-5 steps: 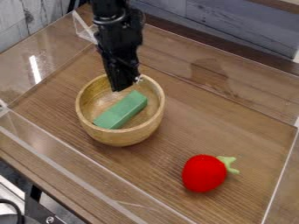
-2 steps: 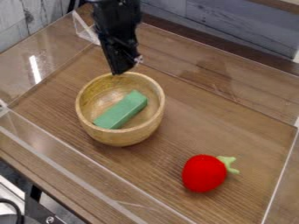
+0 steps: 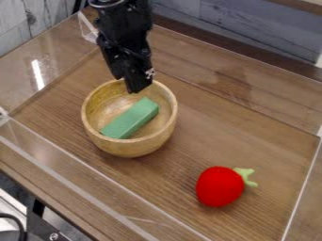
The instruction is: Remove the green block from the brown bowl and put it on the table
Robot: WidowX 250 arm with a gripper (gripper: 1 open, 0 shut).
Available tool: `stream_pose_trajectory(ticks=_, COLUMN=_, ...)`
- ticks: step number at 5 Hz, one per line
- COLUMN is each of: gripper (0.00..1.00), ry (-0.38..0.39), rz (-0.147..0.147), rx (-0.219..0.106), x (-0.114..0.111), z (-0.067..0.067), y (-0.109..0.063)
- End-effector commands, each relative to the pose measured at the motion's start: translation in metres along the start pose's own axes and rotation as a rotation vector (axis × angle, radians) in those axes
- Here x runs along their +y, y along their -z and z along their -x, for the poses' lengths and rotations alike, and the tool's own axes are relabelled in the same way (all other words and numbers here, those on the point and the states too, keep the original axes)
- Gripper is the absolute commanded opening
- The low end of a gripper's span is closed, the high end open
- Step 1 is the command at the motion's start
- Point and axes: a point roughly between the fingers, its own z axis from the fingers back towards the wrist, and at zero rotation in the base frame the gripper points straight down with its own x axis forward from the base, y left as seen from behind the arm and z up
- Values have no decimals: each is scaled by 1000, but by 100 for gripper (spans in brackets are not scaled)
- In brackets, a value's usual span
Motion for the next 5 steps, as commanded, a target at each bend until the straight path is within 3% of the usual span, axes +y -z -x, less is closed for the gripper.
stream_pose_trajectory(ticks=1, gripper=0, ry=-26, rz=-35, rx=-30, x=-9, z=-7, y=-4)
stream_pose_trajectory(ticks=3, gripper=0, ry=45, rz=-22, rx=-15, x=-14, z=-17, y=13)
stream_pose_trajectory(ticks=5, gripper=0, ry=-13, rz=-24, rx=-4, x=-55, z=-12, y=28)
